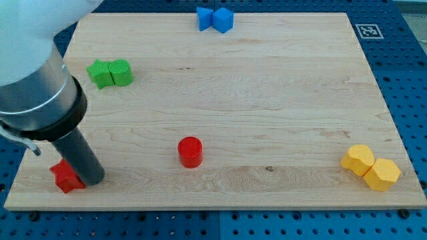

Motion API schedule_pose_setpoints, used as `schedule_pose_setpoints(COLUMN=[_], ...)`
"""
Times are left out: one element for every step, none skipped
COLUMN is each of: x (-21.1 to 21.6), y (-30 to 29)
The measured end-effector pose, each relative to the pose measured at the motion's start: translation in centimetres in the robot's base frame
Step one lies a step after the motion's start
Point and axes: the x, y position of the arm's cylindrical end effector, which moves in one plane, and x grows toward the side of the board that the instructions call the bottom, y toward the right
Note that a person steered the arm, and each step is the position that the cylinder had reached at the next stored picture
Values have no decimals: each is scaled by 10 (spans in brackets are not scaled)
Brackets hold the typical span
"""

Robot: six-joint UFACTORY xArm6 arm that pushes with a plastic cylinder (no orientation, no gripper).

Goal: Push the red circle close to the red star

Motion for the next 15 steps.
schedule_pose_setpoints(x=[0,0,0,0,0,2,-30,-41,-41,-40,-40,-40,-40,-40,-40], y=[0,21,63,116,175,207,208,208,206,184,157,130,105,84,68])
